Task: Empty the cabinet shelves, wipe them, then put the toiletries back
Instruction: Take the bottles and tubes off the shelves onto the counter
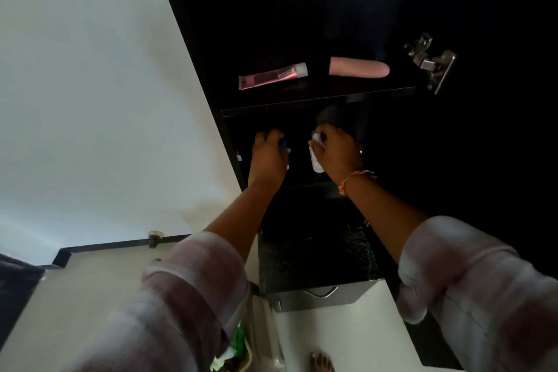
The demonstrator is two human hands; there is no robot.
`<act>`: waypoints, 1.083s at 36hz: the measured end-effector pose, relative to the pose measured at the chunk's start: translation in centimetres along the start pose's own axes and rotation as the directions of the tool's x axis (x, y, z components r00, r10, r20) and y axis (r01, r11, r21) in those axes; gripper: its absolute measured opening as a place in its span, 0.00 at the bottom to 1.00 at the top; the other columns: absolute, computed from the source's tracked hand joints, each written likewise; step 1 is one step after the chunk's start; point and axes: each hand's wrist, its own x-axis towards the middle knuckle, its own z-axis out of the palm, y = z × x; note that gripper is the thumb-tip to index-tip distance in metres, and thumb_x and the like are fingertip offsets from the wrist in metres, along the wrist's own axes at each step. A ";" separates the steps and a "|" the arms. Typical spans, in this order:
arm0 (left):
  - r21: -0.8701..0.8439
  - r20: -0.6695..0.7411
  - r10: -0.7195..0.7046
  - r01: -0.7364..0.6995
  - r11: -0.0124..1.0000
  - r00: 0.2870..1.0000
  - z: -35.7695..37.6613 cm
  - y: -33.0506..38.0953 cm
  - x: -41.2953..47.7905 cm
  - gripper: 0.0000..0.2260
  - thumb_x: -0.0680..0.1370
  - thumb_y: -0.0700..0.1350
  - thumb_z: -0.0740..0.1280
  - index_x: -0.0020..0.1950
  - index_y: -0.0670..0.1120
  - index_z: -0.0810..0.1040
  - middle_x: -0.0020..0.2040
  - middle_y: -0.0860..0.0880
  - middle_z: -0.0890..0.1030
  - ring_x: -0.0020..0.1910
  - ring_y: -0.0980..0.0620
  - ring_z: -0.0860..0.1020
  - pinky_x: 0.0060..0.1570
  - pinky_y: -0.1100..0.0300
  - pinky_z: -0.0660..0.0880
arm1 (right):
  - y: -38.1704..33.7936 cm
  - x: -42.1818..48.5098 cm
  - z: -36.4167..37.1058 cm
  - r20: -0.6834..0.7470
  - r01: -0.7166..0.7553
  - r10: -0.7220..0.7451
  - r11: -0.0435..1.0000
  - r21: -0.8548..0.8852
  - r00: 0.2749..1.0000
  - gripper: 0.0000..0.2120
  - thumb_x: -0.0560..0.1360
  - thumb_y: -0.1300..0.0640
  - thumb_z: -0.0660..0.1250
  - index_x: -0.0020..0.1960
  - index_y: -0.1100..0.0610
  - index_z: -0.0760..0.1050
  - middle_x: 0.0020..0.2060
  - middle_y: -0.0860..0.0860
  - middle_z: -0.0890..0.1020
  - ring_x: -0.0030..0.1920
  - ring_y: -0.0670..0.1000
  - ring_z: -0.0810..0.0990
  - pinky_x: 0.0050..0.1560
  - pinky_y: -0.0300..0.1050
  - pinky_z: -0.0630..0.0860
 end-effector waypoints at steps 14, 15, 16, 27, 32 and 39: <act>-0.259 -0.025 -0.037 0.029 0.965 0.999 -1.3 -1.2 -4.9 0.14 0.78 0.45 0.70 0.61 0.47 0.73 0.53 0.53 0.78 0.51 0.56 0.77 0.54 0.57 0.78 | -0.4 -4.3 1.0 -0.105 0.051 -0.030 0.977 0.207 0.994 0.08 0.76 0.52 0.69 0.52 0.55 0.75 0.44 0.51 0.84 0.44 0.51 0.83 0.42 0.48 0.81; -0.277 -0.023 -0.030 0.023 0.961 0.999 -1.4 -1.5 -5.6 0.14 0.78 0.46 0.70 0.61 0.48 0.73 0.52 0.55 0.77 0.50 0.59 0.77 0.54 0.60 0.78 | -0.6 -4.9 1.1 -0.111 0.064 -0.039 0.971 0.232 0.993 0.08 0.76 0.52 0.69 0.51 0.56 0.75 0.43 0.49 0.83 0.44 0.48 0.83 0.42 0.45 0.81; -0.283 -0.024 -0.024 0.017 0.959 0.999 -1.6 -1.7 -6.3 0.13 0.78 0.47 0.70 0.61 0.50 0.73 0.52 0.57 0.76 0.48 0.61 0.76 0.53 0.63 0.77 | -0.8 -5.6 1.2 -0.116 0.070 -0.041 0.965 0.255 0.992 0.09 0.76 0.53 0.70 0.51 0.56 0.75 0.43 0.47 0.82 0.43 0.46 0.82 0.41 0.41 0.80; -0.068 0.110 -0.174 0.182 0.981 0.979 0.1 -8.1 -13.0 0.13 0.76 0.46 0.71 0.59 0.43 0.79 0.52 0.46 0.81 0.48 0.50 0.78 0.47 0.63 0.72 | 1.3 -12.5 6.0 0.120 -0.073 0.044 0.967 0.246 0.992 0.11 0.75 0.52 0.72 0.51 0.58 0.77 0.43 0.51 0.83 0.43 0.48 0.82 0.39 0.40 0.77; 0.014 0.165 -0.329 0.331 0.943 0.930 2.3 -12.0 -14.8 0.09 0.77 0.40 0.68 0.57 0.44 0.80 0.51 0.48 0.80 0.47 0.57 0.74 0.39 0.77 0.66 | 4.7 -14.0 9.6 0.253 -0.154 0.119 0.980 0.123 0.960 0.10 0.74 0.51 0.71 0.52 0.53 0.78 0.44 0.53 0.84 0.45 0.54 0.83 0.43 0.51 0.81; 0.038 0.194 -0.355 0.354 0.934 0.915 5.6 -14.8 -14.8 0.10 0.75 0.36 0.68 0.56 0.43 0.81 0.52 0.44 0.81 0.49 0.49 0.79 0.48 0.60 0.75 | 7.0 -13.7 13.6 0.373 -0.165 0.155 0.986 -0.005 0.915 0.12 0.75 0.53 0.69 0.57 0.55 0.78 0.50 0.59 0.82 0.51 0.61 0.81 0.50 0.53 0.79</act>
